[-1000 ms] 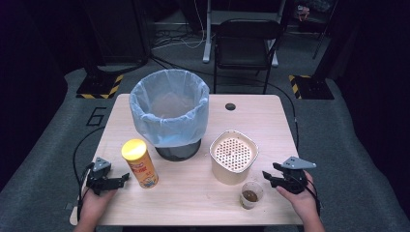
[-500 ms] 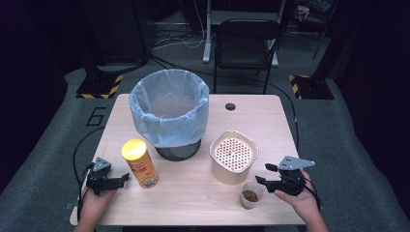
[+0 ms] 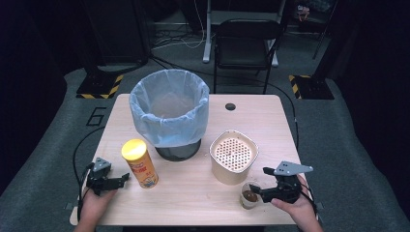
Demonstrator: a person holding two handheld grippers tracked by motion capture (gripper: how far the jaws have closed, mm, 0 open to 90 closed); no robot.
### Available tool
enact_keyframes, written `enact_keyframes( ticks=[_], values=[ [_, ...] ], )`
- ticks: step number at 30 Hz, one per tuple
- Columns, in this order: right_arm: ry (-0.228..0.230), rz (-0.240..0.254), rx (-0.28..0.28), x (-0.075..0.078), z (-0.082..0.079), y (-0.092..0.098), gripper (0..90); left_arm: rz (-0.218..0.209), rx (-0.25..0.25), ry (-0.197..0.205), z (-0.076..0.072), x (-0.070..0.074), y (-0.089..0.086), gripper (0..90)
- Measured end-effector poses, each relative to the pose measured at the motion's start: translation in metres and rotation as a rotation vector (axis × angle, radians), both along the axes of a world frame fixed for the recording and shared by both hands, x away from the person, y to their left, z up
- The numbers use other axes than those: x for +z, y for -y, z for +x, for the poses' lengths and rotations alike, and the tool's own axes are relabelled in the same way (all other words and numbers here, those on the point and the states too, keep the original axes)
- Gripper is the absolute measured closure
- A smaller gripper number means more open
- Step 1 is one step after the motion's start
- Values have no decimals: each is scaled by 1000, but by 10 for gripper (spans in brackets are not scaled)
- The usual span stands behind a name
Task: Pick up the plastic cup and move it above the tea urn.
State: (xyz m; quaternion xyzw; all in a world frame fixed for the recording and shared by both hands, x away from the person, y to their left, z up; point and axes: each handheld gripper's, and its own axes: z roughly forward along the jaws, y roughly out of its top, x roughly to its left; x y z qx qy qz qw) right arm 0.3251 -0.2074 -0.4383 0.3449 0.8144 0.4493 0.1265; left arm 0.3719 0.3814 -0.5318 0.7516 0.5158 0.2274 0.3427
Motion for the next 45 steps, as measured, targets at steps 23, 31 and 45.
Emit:
enact_keyframes(
  ticks=[23,31,45],
  values=[
    [25,-122,90,-31,-17,-33,153,1,-1,-1,0,0,0,122],
    [41,-165,84,-37,-19,-37,196,0,-2,-1,0,0,0,122],
    [65,-196,102,-40,-19,-36,227,1,-4,-1,0,0,0,122]
  ],
)
